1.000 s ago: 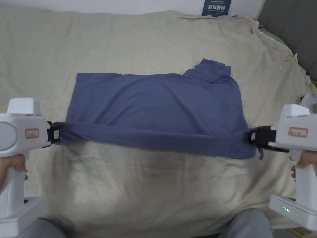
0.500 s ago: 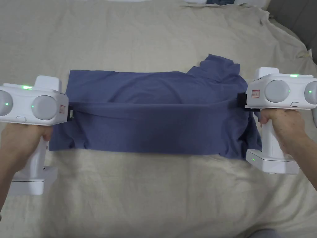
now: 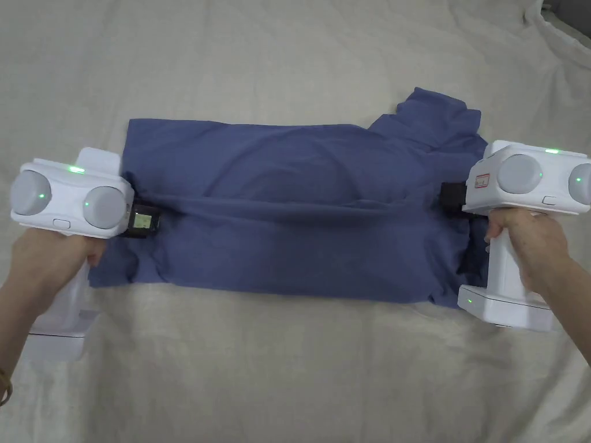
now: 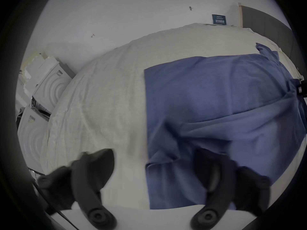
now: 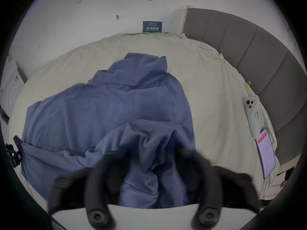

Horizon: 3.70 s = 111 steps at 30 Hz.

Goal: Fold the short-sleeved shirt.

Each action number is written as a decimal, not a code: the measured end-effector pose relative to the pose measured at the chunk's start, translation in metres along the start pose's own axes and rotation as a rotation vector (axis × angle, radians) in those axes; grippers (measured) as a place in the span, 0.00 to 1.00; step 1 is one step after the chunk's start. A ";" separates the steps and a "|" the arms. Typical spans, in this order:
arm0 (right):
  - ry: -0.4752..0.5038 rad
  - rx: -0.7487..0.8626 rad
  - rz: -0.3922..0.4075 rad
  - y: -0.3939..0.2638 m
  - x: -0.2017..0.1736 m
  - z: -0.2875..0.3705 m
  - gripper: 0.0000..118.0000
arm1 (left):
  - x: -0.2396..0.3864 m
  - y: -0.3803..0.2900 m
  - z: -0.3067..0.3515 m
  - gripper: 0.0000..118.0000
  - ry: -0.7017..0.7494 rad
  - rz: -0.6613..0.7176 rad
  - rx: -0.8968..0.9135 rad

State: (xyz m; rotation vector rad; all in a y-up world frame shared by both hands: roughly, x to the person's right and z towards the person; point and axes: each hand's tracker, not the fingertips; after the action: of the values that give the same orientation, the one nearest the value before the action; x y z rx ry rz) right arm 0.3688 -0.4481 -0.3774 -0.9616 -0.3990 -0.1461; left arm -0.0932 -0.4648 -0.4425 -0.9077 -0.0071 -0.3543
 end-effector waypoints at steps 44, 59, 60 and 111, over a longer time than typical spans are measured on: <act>0.172 0.588 -0.023 -0.188 0.048 0.225 0.00 | 0.010 -0.138 0.222 0.00 -0.189 0.235 0.607; 0.156 0.368 0.006 -0.121 0.055 0.176 0.09 | 0.011 -0.126 0.209 0.00 -0.196 0.246 0.593; 0.158 0.324 0.014 -0.112 0.056 0.167 0.26 | 0.012 -0.125 0.208 0.00 -0.197 0.244 0.592; 0.068 -0.086 -0.039 -0.093 0.069 0.048 0.04 | -0.018 -0.039 0.033 0.38 -0.183 0.240 -0.195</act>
State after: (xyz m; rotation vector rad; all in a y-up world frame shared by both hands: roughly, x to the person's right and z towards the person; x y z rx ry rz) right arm 0.3918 -0.4573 -0.2546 -1.0311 -0.3514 -0.2325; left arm -0.1172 -0.4554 -0.3946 -1.1194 -0.0324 -0.0481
